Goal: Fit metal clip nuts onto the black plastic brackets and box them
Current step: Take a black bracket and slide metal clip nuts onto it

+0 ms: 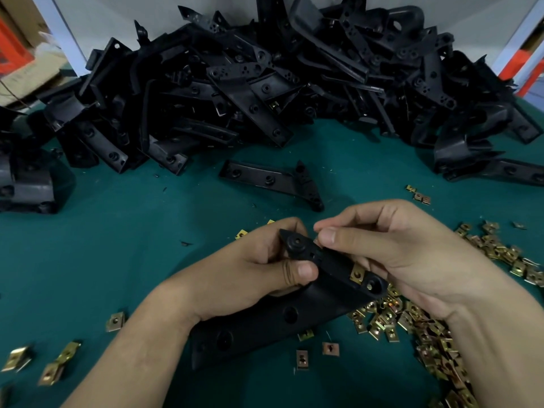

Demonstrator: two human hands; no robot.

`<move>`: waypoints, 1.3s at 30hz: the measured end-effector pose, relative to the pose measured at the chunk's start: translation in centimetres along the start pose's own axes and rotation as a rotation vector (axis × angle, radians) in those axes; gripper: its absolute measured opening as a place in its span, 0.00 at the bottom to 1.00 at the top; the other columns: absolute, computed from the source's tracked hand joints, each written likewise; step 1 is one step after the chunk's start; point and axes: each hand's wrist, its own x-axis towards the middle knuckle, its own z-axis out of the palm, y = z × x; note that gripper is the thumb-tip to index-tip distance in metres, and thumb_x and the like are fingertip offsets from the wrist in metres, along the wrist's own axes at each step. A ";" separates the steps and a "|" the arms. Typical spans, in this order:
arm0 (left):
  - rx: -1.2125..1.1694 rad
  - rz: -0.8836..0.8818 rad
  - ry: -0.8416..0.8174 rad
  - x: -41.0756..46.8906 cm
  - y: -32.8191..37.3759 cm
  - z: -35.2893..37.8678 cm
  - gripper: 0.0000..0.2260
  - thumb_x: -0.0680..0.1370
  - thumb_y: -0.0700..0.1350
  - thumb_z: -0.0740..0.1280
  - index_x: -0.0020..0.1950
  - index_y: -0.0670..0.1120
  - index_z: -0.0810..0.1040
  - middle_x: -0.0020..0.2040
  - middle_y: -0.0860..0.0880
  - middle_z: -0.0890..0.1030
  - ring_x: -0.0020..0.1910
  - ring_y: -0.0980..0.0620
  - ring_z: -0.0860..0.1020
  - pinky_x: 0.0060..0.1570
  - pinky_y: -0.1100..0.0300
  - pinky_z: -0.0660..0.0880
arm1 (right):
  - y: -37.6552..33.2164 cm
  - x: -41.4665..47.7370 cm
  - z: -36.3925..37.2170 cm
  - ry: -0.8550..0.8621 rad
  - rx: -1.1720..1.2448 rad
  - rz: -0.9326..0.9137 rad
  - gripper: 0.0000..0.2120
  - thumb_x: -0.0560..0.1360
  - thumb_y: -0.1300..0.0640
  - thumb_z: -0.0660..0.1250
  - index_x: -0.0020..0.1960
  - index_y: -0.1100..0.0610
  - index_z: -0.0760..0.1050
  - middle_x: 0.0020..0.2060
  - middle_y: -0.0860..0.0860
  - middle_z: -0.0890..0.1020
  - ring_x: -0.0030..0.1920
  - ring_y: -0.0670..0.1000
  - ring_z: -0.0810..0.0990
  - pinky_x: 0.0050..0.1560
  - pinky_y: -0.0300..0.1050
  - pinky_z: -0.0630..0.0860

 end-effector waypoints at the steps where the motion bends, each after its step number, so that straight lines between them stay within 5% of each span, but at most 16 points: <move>1: -0.005 0.004 -0.004 0.0 0.0 0.0 0.08 0.80 0.39 0.65 0.46 0.43 0.66 0.34 0.51 0.68 0.33 0.51 0.64 0.34 0.58 0.62 | 0.0 0.0 0.0 0.010 -0.008 0.006 0.10 0.63 0.58 0.75 0.42 0.62 0.85 0.30 0.51 0.84 0.29 0.43 0.81 0.29 0.32 0.76; 7: -0.009 0.040 -0.006 0.2 0.1 0.2 0.08 0.81 0.38 0.64 0.45 0.43 0.66 0.35 0.46 0.65 0.32 0.51 0.63 0.33 0.57 0.61 | 0.1 0.2 0.1 0.051 -0.032 0.042 0.13 0.62 0.55 0.75 0.45 0.59 0.86 0.38 0.57 0.86 0.37 0.50 0.84 0.37 0.38 0.81; 22: 0.098 0.132 0.116 0.6 -0.3 0.2 0.06 0.81 0.41 0.65 0.48 0.43 0.69 0.37 0.60 0.72 0.36 0.64 0.70 0.39 0.71 0.68 | 0.7 0.5 0.6 0.130 -0.055 -0.048 0.15 0.62 0.49 0.75 0.46 0.54 0.87 0.43 0.56 0.87 0.43 0.49 0.85 0.44 0.38 0.81; 30: 0.094 0.139 0.208 0.6 -0.4 0.1 0.11 0.81 0.43 0.67 0.56 0.41 0.66 0.39 0.58 0.73 0.37 0.62 0.70 0.39 0.69 0.69 | 1.2 0.8 1.0 0.087 -0.120 -0.095 0.11 0.70 0.50 0.72 0.48 0.54 0.86 0.43 0.55 0.87 0.45 0.50 0.86 0.45 0.38 0.80; 34: 0.088 0.136 0.273 0.7 -0.4 0.1 0.12 0.81 0.45 0.66 0.56 0.42 0.66 0.39 0.53 0.72 0.37 0.58 0.69 0.38 0.65 0.70 | 1.6 1.0 0.7 0.037 -0.183 -0.108 0.10 0.77 0.49 0.67 0.53 0.49 0.86 0.48 0.51 0.87 0.53 0.49 0.85 0.58 0.47 0.79; 39: 0.078 0.205 0.325 0.9 -0.2 0.3 0.10 0.80 0.41 0.66 0.60 0.42 0.71 0.40 0.53 0.75 0.39 0.57 0.72 0.40 0.66 0.71 | 1.6 1.1 0.6 0.169 -0.327 -0.281 0.21 0.65 0.44 0.75 0.57 0.43 0.82 0.50 0.43 0.85 0.54 0.42 0.83 0.55 0.41 0.77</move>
